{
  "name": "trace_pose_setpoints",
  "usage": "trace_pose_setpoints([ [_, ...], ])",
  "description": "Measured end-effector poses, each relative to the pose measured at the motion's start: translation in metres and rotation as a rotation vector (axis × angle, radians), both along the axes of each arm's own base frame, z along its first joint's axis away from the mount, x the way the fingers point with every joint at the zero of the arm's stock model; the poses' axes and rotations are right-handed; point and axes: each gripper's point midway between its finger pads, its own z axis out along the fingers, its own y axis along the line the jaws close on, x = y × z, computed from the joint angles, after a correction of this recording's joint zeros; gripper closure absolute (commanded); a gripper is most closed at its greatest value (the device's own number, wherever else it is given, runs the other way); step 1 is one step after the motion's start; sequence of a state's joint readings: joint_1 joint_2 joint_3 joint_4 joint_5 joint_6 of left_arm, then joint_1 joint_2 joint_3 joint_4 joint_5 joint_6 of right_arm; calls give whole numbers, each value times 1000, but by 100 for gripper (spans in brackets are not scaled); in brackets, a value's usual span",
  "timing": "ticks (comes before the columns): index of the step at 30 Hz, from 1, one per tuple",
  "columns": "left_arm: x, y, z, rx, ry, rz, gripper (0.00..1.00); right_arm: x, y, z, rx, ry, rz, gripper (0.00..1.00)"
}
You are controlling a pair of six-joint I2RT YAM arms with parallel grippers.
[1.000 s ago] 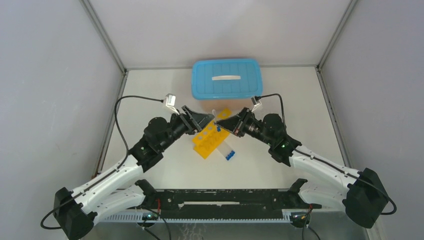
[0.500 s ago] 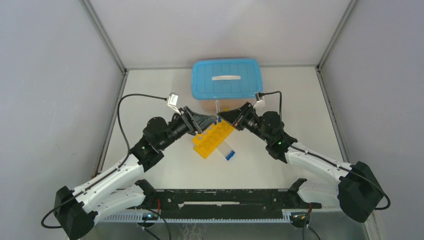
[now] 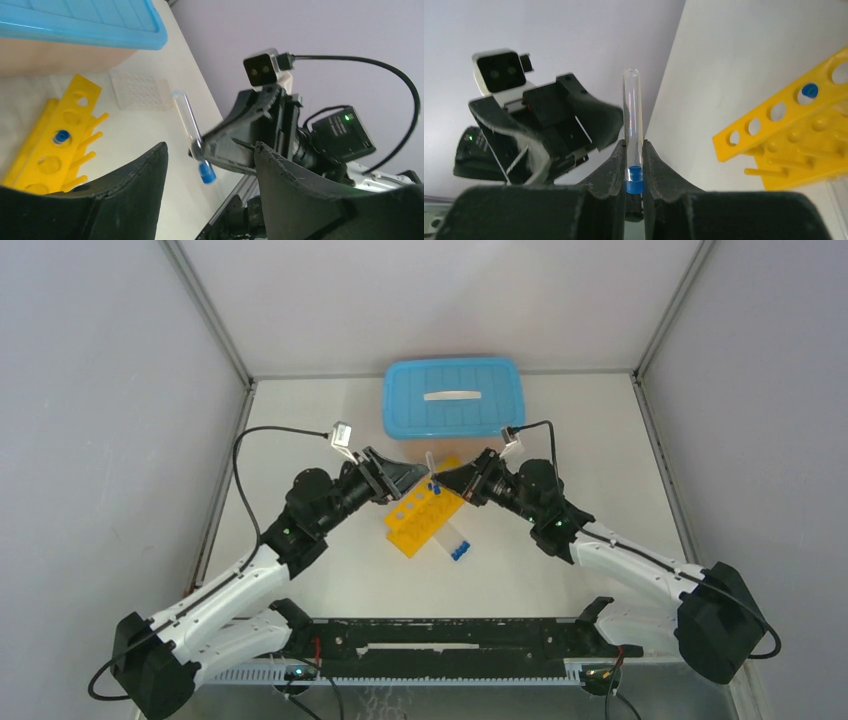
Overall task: Organize the chemistry lab equipment
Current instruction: Pick up the test tube at the center of the board.
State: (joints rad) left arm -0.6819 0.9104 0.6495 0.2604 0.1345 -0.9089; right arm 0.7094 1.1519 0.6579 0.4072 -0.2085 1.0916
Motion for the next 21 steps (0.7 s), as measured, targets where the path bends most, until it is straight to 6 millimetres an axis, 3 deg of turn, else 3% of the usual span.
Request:
trace_pose_setpoints([
  [7,20,9,-20,41,52,50,33,-20,4,-8,-59,2,89,85],
  [13,28,7,-36,74,100,35,35,-31,9,-2,-79,-12,161,85],
  [21,28,3,-28,63,91,4,44,-37,17,-7,-100,-2,227,85],
])
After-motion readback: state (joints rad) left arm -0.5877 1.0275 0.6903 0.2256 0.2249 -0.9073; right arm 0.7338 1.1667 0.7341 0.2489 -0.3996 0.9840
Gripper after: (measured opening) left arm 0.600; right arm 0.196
